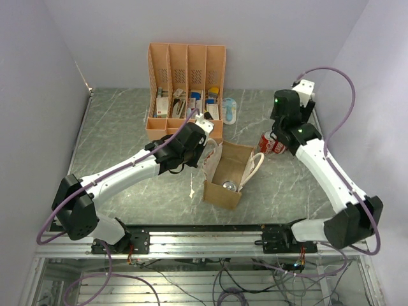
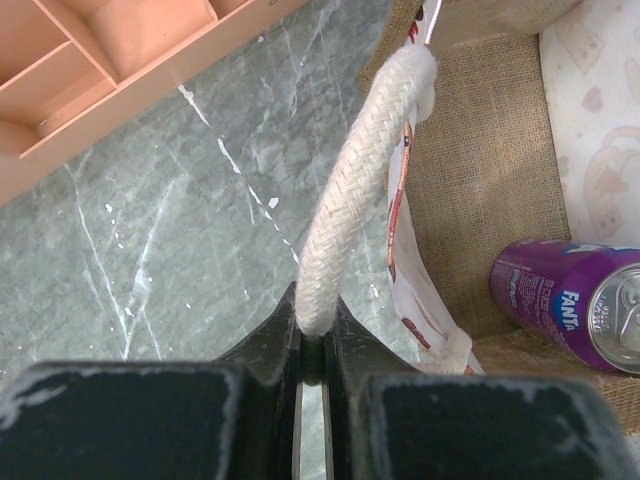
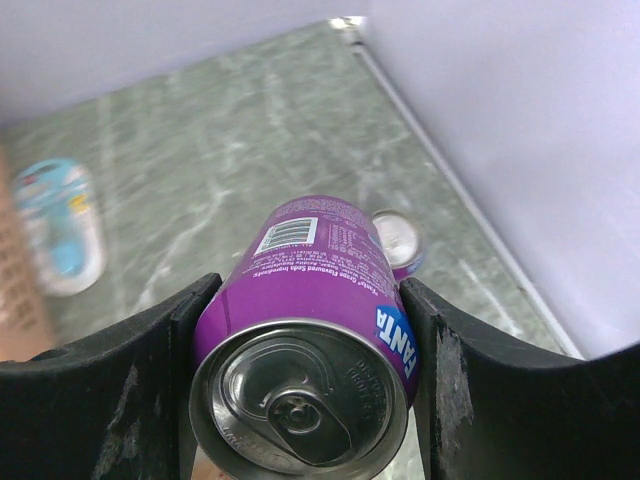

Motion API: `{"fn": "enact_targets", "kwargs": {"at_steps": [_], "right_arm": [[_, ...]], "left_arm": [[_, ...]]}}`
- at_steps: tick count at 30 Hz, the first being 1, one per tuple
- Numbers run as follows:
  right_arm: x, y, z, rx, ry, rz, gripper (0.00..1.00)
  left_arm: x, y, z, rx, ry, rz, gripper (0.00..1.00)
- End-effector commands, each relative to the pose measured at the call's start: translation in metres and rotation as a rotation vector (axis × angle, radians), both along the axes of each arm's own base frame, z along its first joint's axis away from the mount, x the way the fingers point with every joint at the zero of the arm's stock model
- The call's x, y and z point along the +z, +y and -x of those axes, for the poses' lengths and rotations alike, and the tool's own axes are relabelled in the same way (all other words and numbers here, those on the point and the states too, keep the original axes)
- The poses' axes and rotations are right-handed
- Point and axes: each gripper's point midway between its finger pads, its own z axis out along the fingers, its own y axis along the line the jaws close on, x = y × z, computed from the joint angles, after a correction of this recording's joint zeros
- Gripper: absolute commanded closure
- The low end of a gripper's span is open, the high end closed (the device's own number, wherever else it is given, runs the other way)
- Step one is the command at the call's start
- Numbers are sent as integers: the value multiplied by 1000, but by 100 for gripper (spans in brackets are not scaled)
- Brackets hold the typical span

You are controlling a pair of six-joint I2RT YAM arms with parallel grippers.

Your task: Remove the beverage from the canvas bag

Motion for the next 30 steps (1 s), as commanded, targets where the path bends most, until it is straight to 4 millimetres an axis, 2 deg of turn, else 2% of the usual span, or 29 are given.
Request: {"fn": "enact_targets", "kwargs": {"at_steps": [1, 5, 11, 14, 18, 23, 30], "right_arm": [[20, -56, -28, -227, -127, -17, 100], [-1, -94, -52, -315, -101, -69, 100], [-41, -146, -73, -416, -40, -175, 100], [-55, -176, -75, -475, -14, -214, 100], [-81, -204, -73, -522, 19, -305, 100], [-111, -223, -68, -568, 59, -350, 100], [-153, -213, -65, -565, 132, -426, 100]], "left_arm": [[8, -3, 1, -17, -12, 1, 93], [8, -7, 4, -33, -2, 15, 93], [14, -9, 6, -42, -12, 26, 93], [18, -6, 6, -34, -25, 30, 93], [19, -6, 7, -35, -27, 39, 93], [17, -10, 9, -50, -11, 45, 93], [24, -14, 13, -70, -13, 78, 93]]}}
